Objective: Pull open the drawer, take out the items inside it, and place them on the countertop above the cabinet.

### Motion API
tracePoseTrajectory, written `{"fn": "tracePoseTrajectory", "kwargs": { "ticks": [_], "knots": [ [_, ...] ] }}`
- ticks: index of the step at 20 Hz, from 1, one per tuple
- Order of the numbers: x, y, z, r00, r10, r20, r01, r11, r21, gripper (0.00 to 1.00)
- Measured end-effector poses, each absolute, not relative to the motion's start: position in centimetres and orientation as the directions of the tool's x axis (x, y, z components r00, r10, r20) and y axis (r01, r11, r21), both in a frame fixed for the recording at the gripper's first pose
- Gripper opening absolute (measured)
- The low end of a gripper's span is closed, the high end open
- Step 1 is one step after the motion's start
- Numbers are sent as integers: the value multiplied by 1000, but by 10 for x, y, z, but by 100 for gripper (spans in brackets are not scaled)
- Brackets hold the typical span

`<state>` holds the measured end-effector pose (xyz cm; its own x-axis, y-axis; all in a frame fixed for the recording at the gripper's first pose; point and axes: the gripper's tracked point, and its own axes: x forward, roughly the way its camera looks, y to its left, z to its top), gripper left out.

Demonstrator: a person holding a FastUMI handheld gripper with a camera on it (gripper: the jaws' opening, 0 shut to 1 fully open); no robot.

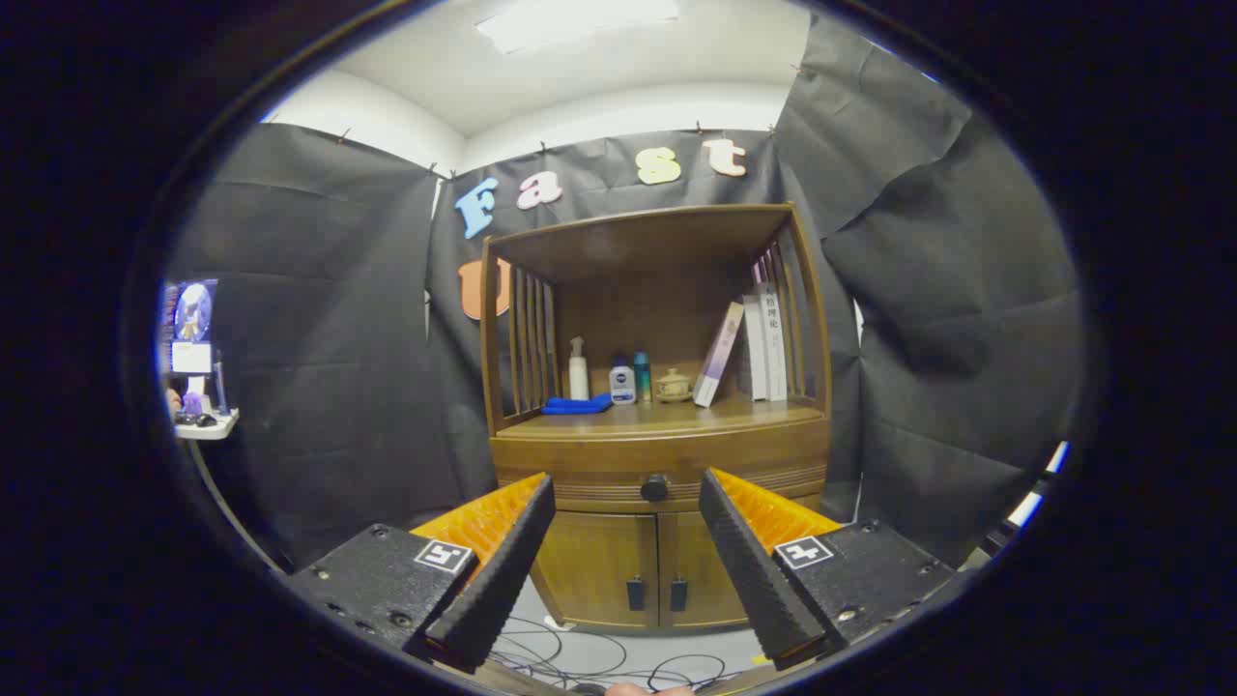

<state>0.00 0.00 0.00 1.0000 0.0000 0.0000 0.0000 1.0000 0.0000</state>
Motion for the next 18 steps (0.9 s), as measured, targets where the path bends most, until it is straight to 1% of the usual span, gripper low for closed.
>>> {"fn": "tracePoseTrajectory", "kwargs": {
  "ticks": [3, 7, 13, 18],
  "knots": [
    [2, 8, 18, 998, -15, 67, 16, 1000, -1, 99],
    [9, 14, 25, 996, -18, 87, 17, 1000, 10, 99],
    [25, 12, 24, 996, -46, 80, 45, 999, 11, 99],
    [53, 4, 8, 996, -70, 59, 69, 997, 23, 99]
  ]
}}
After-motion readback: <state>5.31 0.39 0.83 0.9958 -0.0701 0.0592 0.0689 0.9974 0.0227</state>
